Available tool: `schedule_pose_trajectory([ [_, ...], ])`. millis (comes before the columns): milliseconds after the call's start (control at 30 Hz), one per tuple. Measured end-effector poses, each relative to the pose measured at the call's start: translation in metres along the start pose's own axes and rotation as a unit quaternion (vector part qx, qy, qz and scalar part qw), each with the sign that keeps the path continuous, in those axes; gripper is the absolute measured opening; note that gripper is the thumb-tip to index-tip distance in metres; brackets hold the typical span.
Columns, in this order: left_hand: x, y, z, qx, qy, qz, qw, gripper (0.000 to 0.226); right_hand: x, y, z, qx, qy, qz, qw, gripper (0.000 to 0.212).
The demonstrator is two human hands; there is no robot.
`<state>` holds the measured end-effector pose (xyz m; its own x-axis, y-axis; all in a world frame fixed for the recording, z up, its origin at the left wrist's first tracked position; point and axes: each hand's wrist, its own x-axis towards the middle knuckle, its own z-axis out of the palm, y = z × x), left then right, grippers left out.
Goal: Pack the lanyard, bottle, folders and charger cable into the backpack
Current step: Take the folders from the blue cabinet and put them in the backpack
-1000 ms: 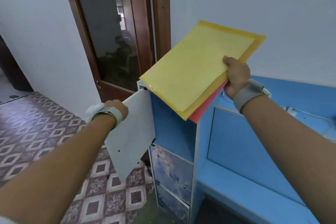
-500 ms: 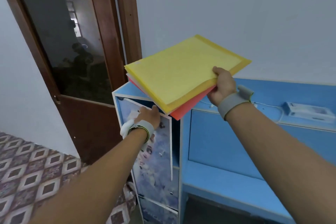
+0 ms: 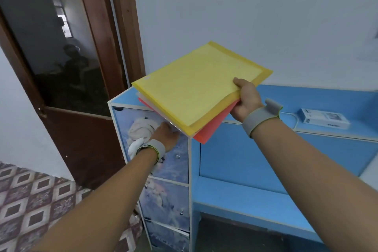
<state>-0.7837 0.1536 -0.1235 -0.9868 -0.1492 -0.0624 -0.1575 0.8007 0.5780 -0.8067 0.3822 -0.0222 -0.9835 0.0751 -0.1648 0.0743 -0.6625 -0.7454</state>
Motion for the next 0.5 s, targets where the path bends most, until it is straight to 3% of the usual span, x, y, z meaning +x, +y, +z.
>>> schedule_pose_trajectory([
  [67,-0.013,0.01,0.0,0.029,-0.11,0.003,0.993,0.021,0.0,-0.008,-0.01,-0.006,-0.009,-0.003,1.0,0.041],
  [133,-0.021,0.027,0.008,-0.022,-0.168,-0.003,0.986,0.021,-0.001,-0.023,-0.03,-0.019,-0.014,-0.013,1.0,0.047],
  [233,-0.022,0.048,0.02,-0.128,-0.119,-0.018,0.984,0.02,-0.002,-0.048,-0.071,-0.05,-0.004,-0.027,0.998,0.053],
  [367,-0.024,0.086,0.043,-0.264,-0.143,-0.033,0.953,0.024,-0.008,-0.087,-0.141,-0.08,0.011,-0.038,0.996,0.05],
  [433,-0.029,0.1,0.054,-0.357,-0.115,-0.021,0.927,0.025,-0.015,-0.105,-0.174,-0.092,0.016,-0.035,0.995,0.042],
  [500,-0.032,0.133,0.076,-0.466,-0.137,-0.017,0.874,0.034,-0.028,-0.134,-0.218,-0.102,0.04,-0.044,0.993,0.038],
])
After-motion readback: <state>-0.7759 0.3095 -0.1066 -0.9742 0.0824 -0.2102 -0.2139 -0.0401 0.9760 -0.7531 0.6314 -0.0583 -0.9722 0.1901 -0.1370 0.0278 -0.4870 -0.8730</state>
